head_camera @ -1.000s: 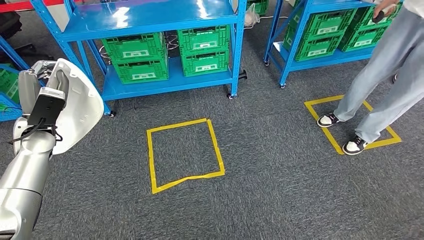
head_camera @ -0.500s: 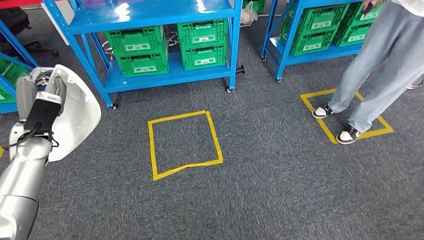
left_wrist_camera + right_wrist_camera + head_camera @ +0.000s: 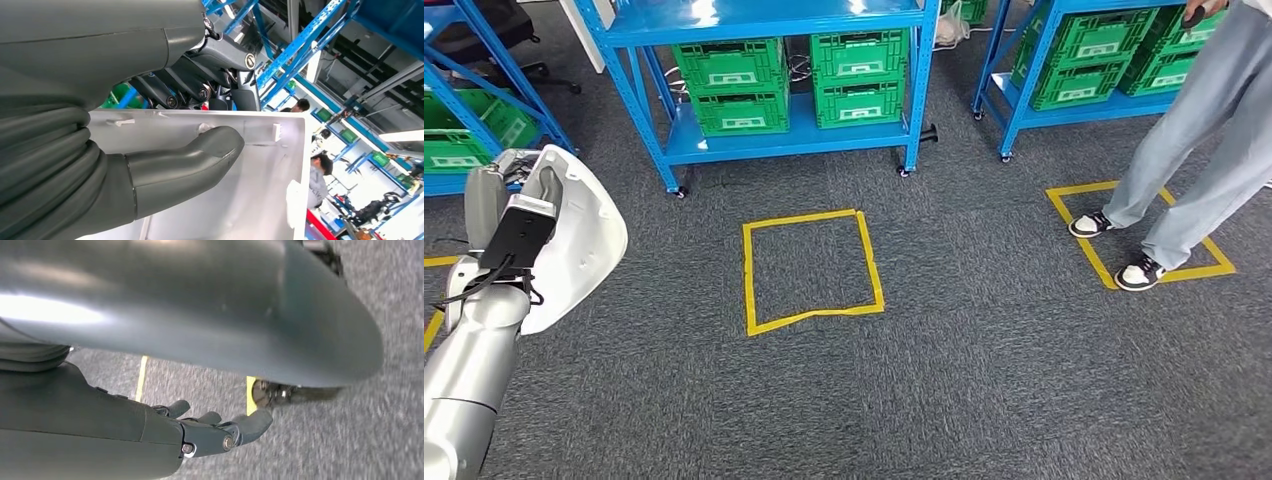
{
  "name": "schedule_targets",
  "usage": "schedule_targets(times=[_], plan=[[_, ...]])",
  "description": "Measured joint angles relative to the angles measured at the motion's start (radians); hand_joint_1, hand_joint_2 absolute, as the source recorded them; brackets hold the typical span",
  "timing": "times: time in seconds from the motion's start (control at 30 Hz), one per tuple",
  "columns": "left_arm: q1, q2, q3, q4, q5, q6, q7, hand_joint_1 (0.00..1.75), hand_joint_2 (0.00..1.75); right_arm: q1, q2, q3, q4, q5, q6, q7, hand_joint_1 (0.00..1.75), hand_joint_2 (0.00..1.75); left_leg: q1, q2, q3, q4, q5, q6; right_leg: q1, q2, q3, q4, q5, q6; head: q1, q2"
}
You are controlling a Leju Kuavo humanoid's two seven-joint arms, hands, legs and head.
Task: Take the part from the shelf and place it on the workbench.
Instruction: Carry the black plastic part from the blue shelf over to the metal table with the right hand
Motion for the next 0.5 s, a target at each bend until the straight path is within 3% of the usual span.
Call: schedule_targets(times=[0.07, 0.13, 0.2, 0.23, 0.27, 0.33, 0.4, 0.47, 0.5], plan=[[0.001, 0.002, 0.0, 0.0, -0.006, 0.001, 0.001, 1.75, 1.75, -0.001, 0.0, 0.0, 0.0, 0.0, -0.001, 0.001, 0.0, 0.0, 0.001, 0.007, -0.012, 0.013, -0.008, -0.01, -0.002, -0.019, -0.002, -0.008, 0.011, -0.016, -0.003, 0.0], [0.0, 0.004, 0.0, 0.0, -0.01, 0.004, 0.002, 1.75, 1.75, 0.0, 0.0, 0.0, 0.0, -0.001, -0.002, 0.001, 0.0, 0.0, 0.001, 0.038, -0.051, 0.097, -0.061, -0.018, -0.005, -0.038, -0.008, -0.015, 0.02, -0.028, -0.01, 0.0], [0.001, 0.002, -0.001, 0.001, -0.014, 0.006, 0.003, 1.75, 1.75, 0.0, 0.0, 0.0, 0.0, -0.002, -0.003, 0.001, 0.0, 0.0, 0.002, 0.057, -0.105, 0.228, -0.127, -0.027, -0.004, -0.056, -0.017, -0.015, 0.026, -0.031, -0.014, 0.0], [0.003, 0.0, -0.001, 0.003, -0.016, 0.007, 0.003, 1.75, 1.75, 0.001, 0.0, 0.0, 0.0, -0.003, -0.004, 0.001, 0.0, 0.0, 0.003, 0.06, -0.119, 0.269, -0.141, -0.029, -0.004, -0.066, -0.021, -0.014, 0.028, -0.031, -0.014, 0.0], [0.005, -0.001, -0.001, 0.004, -0.017, 0.008, 0.004, 1.75, 1.75, 0.001, 0.0, 0.0, 0.0, -0.004, -0.005, 0.001, 0.0, 0.0, 0.004, 0.063, -0.114, 0.272, -0.136, -0.031, -0.004, -0.076, -0.025, -0.013, 0.031, -0.03, -0.014, 0.0], [0.004, -0.002, -0.001, 0.006, -0.018, 0.008, 0.004, 1.75, 1.75, 0.001, 0.001, 0.0, 0.0, -0.005, -0.005, 0.0, 0.0, 0.0, 0.005, 0.081, -0.044, 0.164, -0.084, -0.031, -0.004, -0.097, -0.03, -0.009, 0.034, -0.027, -0.014, 0.0], [-0.001, -0.002, -0.001, 0.005, -0.018, 0.007, 0.003, 1.75, 1.75, 0.001, 0.001, 0.0, 0.0, -0.005, -0.004, -0.001, 0.0, 0.0, 0.001, 0.119, 0.03, 0.034, -0.046, -0.021, 0.0, -0.115, -0.032, -0.004, 0.035, -0.019, -0.013, 0.0], [-0.004, -0.002, 0.0, 0.004, -0.019, 0.005, 0.002, 1.75, 1.75, 0.0, 0.001, 0.0, 0.0, -0.006, -0.003, -0.002, 0.0, 0.0, -0.004, 0.13, 0.043, -0.004, -0.041, -0.005, 0.003, -0.131, -0.032, -0.002, 0.038, -0.007, -0.012, 0.0], [-0.005, -0.001, 0.0, 0.004, -0.019, 0.003, 0.002, 1.75, 1.75, 0.0, 0.001, 0.0, 0.0, -0.006, -0.002, -0.002, 0.0, 0.0, -0.004, 0.118, 0.038, -0.004, -0.035, 0.003, 0.003, -0.14, -0.031, -0.003, 0.04, -0.001, -0.011, 0.0]])
